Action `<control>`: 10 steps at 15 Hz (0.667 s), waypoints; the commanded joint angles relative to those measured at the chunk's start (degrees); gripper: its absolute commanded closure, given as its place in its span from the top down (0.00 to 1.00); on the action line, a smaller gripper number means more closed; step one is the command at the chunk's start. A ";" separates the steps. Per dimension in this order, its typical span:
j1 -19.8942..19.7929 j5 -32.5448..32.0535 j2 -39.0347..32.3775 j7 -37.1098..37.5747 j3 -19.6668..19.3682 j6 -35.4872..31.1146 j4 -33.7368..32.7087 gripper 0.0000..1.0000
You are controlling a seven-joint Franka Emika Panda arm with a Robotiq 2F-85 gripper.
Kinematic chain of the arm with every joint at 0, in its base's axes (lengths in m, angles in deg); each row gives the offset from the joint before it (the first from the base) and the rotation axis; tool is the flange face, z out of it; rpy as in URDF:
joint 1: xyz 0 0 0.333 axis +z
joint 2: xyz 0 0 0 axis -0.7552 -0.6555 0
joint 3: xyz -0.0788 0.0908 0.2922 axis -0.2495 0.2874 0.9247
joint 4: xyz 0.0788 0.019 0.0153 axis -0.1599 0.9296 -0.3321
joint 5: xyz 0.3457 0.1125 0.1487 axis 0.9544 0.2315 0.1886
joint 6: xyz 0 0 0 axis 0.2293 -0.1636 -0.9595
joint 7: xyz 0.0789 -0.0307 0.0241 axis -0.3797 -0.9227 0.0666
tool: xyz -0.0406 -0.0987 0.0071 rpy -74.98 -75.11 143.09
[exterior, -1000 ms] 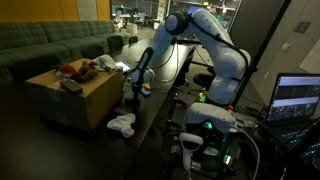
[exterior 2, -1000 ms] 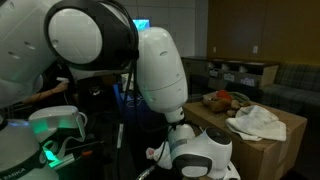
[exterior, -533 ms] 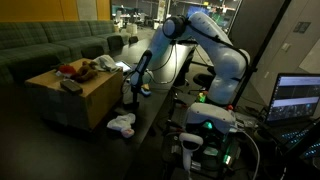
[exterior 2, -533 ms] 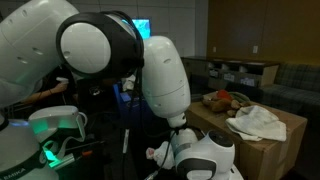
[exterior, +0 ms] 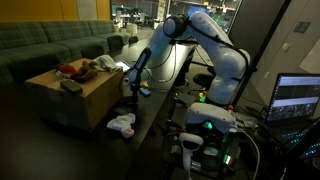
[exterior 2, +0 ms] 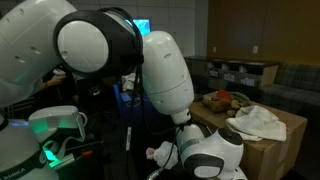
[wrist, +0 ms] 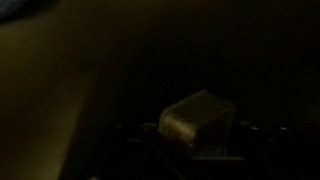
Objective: Switch between all the objects on the box and on the table
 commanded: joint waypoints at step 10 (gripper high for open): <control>-2.62 2.48 17.73 -10.06 -2.42 18.09 8.04 0.08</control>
